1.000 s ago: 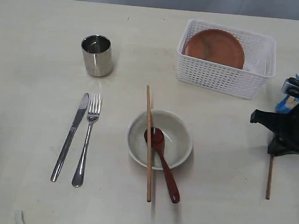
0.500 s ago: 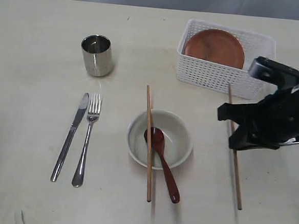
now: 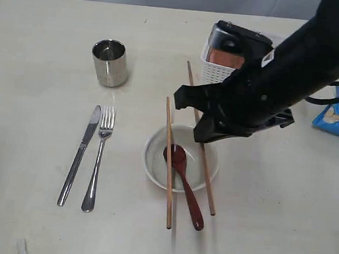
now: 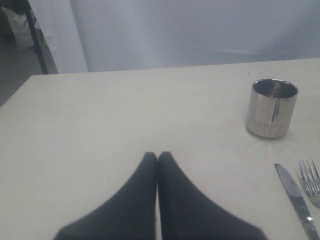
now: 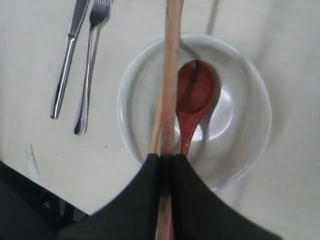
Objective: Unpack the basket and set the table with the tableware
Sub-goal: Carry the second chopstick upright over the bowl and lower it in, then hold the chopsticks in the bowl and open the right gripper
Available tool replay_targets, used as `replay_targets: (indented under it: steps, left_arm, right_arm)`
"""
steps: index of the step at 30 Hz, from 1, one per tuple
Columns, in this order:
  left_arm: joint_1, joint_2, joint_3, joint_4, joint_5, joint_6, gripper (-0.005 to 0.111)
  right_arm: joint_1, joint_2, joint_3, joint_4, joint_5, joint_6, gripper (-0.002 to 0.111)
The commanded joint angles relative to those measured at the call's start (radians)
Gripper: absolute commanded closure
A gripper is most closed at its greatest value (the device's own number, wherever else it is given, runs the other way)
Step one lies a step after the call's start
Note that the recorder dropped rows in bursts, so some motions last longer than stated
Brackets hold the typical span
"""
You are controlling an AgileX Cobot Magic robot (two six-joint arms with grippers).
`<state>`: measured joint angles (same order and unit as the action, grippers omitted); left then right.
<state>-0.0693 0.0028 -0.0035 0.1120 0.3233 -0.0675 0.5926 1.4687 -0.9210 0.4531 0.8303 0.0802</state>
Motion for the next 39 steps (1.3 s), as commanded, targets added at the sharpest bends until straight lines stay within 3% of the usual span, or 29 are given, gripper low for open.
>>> replay_targets:
  steps: [1, 14, 33, 36, 39]
  left_arm:
    - [0.002, -0.003, 0.003, -0.003, -0.001, 0.000, 0.107]
    - [0.002, -0.003, 0.003, -0.003, -0.001, 0.000, 0.107]
    - [0.002, -0.003, 0.003, -0.011, -0.001, 0.000, 0.107]
    - [0.002, -0.003, 0.003, -0.011, -0.001, 0.000, 0.107]
    - [0.002, -0.003, 0.003, -0.011, -0.001, 0.000, 0.107]
  right_arm:
    - [0.038, 0.078, -0.025, 0.001, -0.003, 0.005, 0.109]
    - [0.052, 0.234, -0.043, 0.025, -0.086, 0.037, 0.109]
    - [0.052, 0.278, -0.043, 0.075, -0.145, 0.031, 0.108]
    - [0.052, 0.278, -0.043, 0.072, -0.145, 0.025, 0.100]
    - [0.052, 0.278, -0.043, 0.065, -0.145, 0.016, 0.083]
